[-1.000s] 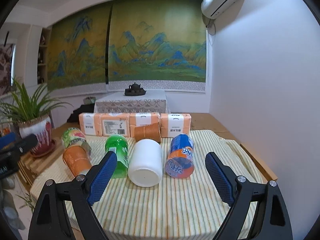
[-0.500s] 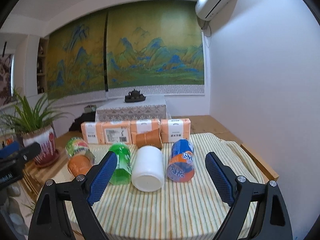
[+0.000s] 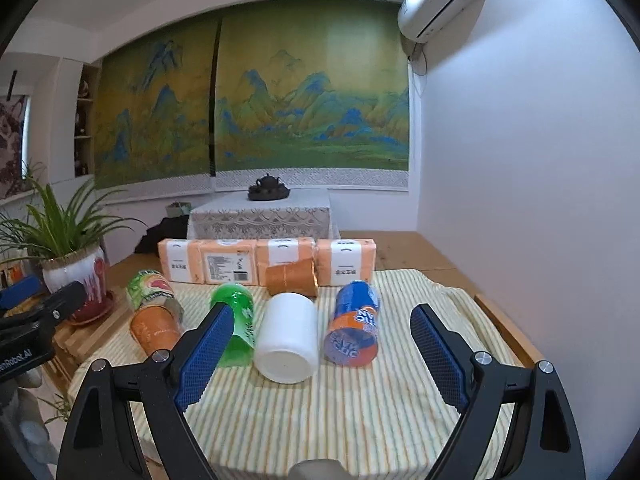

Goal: Flip cup upside down

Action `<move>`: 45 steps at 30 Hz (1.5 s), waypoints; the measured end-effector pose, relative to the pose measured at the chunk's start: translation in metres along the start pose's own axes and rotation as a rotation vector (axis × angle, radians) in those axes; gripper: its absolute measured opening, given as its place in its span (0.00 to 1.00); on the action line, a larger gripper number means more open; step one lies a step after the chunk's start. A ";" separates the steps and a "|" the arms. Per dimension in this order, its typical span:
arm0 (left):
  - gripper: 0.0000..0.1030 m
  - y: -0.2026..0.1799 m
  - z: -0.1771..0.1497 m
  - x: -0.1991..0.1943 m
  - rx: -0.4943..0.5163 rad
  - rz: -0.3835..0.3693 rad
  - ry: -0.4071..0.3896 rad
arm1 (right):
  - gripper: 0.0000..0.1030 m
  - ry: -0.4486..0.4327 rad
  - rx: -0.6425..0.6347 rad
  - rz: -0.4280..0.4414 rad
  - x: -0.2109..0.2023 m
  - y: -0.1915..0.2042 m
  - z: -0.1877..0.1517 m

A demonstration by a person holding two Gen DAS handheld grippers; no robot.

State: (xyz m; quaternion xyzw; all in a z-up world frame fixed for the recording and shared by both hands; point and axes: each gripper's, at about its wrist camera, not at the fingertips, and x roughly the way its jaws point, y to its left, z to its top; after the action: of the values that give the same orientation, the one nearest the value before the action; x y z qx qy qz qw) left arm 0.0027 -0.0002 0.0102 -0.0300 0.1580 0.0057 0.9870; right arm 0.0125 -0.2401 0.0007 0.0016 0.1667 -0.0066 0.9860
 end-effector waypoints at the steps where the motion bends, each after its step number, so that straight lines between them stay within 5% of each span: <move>1: 1.00 -0.001 0.000 0.001 0.001 0.001 0.000 | 0.85 0.001 -0.002 0.000 0.000 0.000 -0.001; 23: 0.99 -0.006 -0.005 0.007 0.015 -0.015 0.025 | 0.85 0.033 0.023 0.023 0.006 -0.008 0.001; 45: 0.99 0.008 -0.009 0.018 0.002 -0.001 0.045 | 0.85 0.193 0.014 0.152 0.068 0.006 0.005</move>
State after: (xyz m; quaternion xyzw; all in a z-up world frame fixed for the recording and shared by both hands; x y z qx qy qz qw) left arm 0.0173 0.0071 -0.0043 -0.0294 0.1802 0.0045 0.9832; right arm 0.0782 -0.2353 -0.0165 0.0217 0.2601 0.0674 0.9630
